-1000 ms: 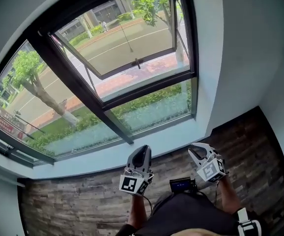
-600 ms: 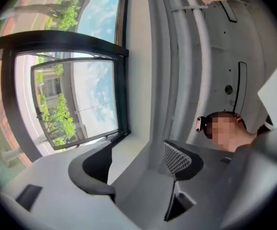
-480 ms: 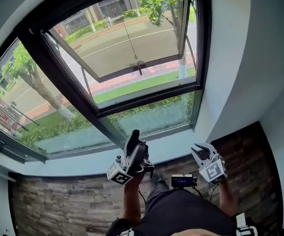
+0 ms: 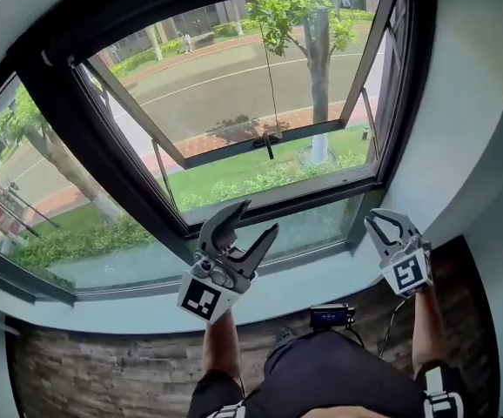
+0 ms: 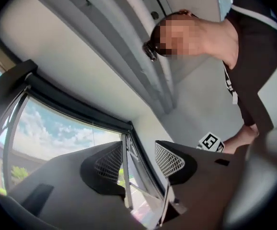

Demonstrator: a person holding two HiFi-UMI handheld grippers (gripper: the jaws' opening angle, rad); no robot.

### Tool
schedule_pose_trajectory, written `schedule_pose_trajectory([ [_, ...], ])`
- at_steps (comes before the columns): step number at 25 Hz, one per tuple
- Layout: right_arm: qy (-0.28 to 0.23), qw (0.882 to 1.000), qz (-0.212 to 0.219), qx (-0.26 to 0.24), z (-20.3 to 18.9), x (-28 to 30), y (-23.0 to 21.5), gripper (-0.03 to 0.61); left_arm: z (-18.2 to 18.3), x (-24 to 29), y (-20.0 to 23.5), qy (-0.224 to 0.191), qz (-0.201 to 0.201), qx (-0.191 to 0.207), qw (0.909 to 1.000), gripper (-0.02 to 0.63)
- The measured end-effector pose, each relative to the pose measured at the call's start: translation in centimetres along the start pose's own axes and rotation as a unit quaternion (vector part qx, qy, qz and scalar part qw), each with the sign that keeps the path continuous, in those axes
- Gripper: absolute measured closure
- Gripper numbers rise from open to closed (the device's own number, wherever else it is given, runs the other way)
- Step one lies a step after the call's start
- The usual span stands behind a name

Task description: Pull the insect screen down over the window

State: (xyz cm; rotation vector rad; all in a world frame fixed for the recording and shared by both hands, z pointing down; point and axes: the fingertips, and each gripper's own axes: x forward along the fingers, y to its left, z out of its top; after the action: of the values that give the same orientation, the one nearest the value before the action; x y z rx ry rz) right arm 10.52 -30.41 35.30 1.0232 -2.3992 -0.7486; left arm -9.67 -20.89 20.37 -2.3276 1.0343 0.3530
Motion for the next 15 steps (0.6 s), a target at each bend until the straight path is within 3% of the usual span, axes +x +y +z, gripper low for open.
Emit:
schedule_pose_trajectory([
  [3,0.002,0.999,-0.019,-0.035,1.7,2.9,-2.2,0.518,-1.4,-0.1,3.7,0.037,0.013,0.085,0.9956,0.413],
  [6,-0.005,0.996,-0.046,-0.076,3.0,4.9,-5.4,0.518,-2.6,0.9,8.5,0.079,0.047,0.161,0.9826,0.413],
  [8,-0.007,0.992,-0.064,-0.105,4.0,5.9,-8.1,0.518,-2.6,1.9,11.3,0.115,0.069,0.224,0.9652,0.413],
  [11,-0.025,0.980,-0.098,-0.174,8.1,6.8,-12.7,0.518,0.9,3.8,14.9,0.141,0.101,0.333,0.9269,0.413],
  [15,-0.114,0.952,-0.156,-0.237,18.3,6.9,-19.6,0.518,7.1,7.4,21.0,0.174,0.161,0.379,0.8944,0.413],
])
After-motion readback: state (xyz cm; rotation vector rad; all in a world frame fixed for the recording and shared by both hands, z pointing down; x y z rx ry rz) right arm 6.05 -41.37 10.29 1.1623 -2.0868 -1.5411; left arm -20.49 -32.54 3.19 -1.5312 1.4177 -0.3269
